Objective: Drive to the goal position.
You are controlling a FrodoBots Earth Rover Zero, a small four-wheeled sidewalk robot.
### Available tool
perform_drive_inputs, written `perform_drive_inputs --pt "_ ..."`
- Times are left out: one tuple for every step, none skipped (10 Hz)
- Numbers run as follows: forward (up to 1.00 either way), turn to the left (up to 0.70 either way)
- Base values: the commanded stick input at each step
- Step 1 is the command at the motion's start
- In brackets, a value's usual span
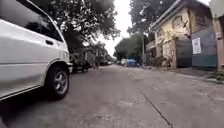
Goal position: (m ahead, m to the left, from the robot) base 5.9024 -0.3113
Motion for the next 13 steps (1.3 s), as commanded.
perform_drive_inputs --pt "1.0 0.0" --pt "1.0 0.0" --pt "1.0 0.0" --pt "1.0 0.0" --pt "1.0 0.0" --pt "1.0 0.0" --pt "1.0 0.0" --pt "1.0 0.0" --pt "1.0 0.0" --pt "1.0 0.0" --pt "1.0 0.0" --pt "1.0 0.0" --pt "1.0 0.0"
